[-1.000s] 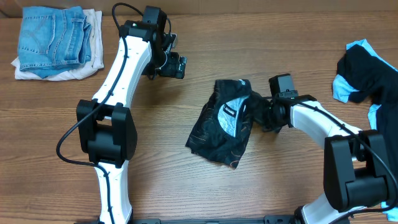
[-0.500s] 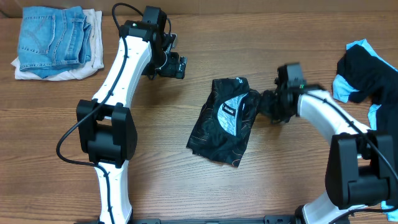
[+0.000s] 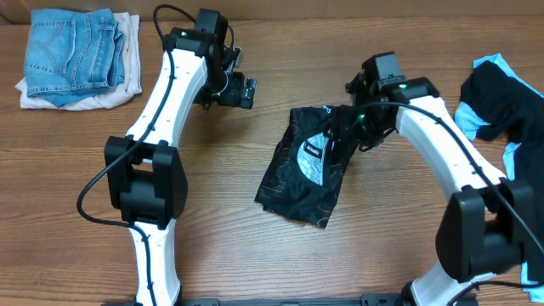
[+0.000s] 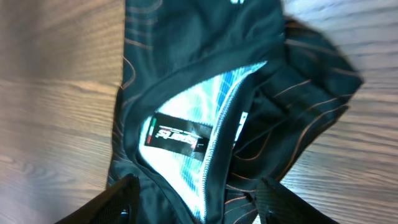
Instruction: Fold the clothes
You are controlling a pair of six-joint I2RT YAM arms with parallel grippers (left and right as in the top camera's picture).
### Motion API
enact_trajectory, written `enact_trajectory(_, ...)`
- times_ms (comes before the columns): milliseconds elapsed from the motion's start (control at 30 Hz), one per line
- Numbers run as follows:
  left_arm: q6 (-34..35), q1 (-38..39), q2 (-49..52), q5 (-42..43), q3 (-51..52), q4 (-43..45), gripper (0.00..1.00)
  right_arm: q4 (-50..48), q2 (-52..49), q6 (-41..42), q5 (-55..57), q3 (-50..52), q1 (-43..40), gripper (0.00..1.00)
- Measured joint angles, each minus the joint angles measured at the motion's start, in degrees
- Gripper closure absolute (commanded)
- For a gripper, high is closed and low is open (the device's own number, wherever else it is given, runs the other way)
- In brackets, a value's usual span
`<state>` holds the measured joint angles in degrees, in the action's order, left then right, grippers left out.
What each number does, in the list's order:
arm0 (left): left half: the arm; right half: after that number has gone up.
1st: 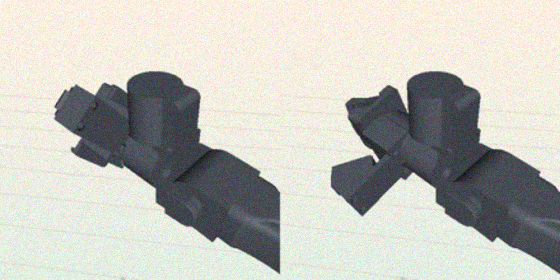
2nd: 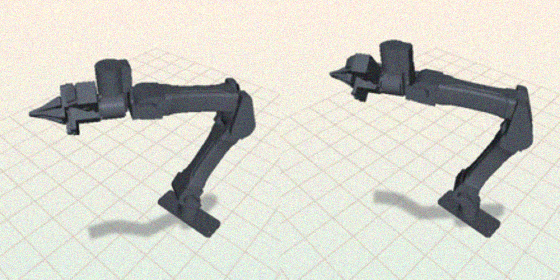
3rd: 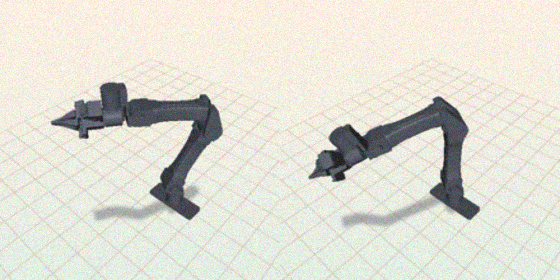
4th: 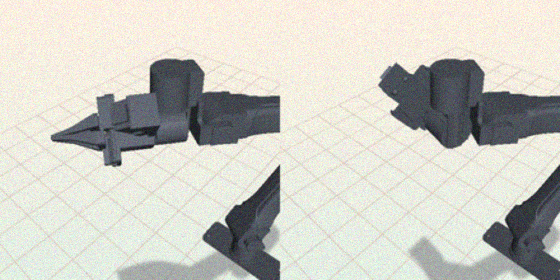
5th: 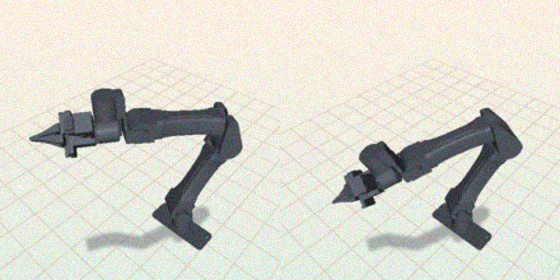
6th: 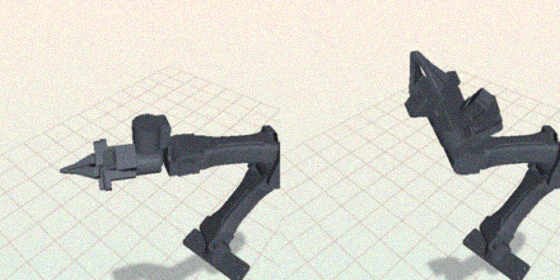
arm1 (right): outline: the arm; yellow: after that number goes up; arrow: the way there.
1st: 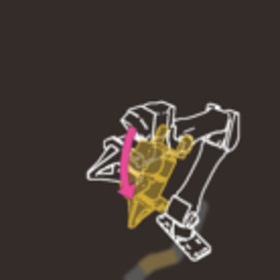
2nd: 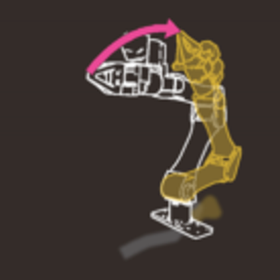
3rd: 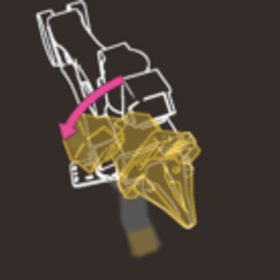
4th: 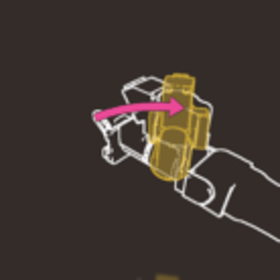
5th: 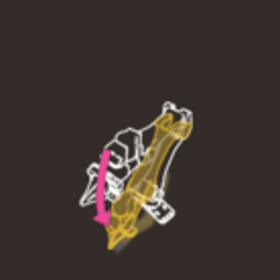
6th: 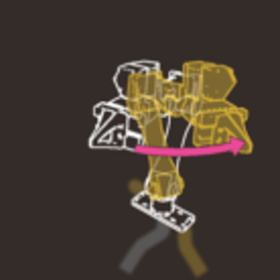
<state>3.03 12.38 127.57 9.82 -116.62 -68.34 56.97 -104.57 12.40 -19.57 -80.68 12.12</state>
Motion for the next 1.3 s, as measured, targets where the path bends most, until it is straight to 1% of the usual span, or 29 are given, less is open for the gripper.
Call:
enact_trajectory(167,0.0,0.0,0.0,0.0,0.0,-0.3,0.00,0.0,-4.9,-0.5,-0.2,1.0,0.0,0.50)
enact_trajectory(300,0.0,0.0,0.0,0.0,0.0,-0.4,0.00,-0.6,-8.0,-0.5,-0.4,1.3,0.0,0.52)
enact_trajectory(333,0.0,0.0,0.0,0.0,0.0,-0.4,0.00,-0.8,-8.7,-0.4,-0.5,1.4,0.1,0.54)
enact_trajectory(533,0.0,0.0,0.0,0.0,0.0,-0.4,0.00,-1.0,-9.4,-0.5,-0.6,1.4,0.7,0.60)
enact_trajectory(633,0.0,0.0,0.0,0.0,0.0,-0.4,0.00,-1.4,-9.4,-0.5,-0.7,1.4,0.7,0.69)
enact_trajectory(700,0.0,0.0,0.0,0.0,0.0,-0.4,0.00,-1.8,-9.4,-0.5,-0.7,1.4,0.8,0.72)
enact_trajectory(933,0.0,0.0,0.0,0.0,0.0,-0.4,0.00,-2.4,-9.4,-0.4,-1.1,1.4,1.2,0.73)
enact_trajectory(967,0.0,0.0,0.0,0.0,0.0,-0.4,0.00,-2.4,-9.5,-0.4,-1.0,1.4,1.4,0.74)
enact_trajectory(1033,0.0,0.0,0.0,0.0,0.0,-0.4,0.00,-2.4,-9.6,-0.5,-1.0,1.4,1.9,0.81)
enact_trajectory(1100,0.0,0.0,0.0,0.0,0.0,-0.4,0.00,-2.6,-9.8,-0.6,-1.0,1.4,2.4,0.93)
enact_trajectory(1133,0.0,0.0,0.0,0.0,0.0,-0.4,0.00,-2.8,-9.9,-0.3,-0.9,1.4,2.6,0.96)
enact_trajectory(1300,0.0,0.0,0.0,0.0,0.0,-0.4,0.00,-3.0,-10.3,2.4,1.6,1.4,2.9,0.96)
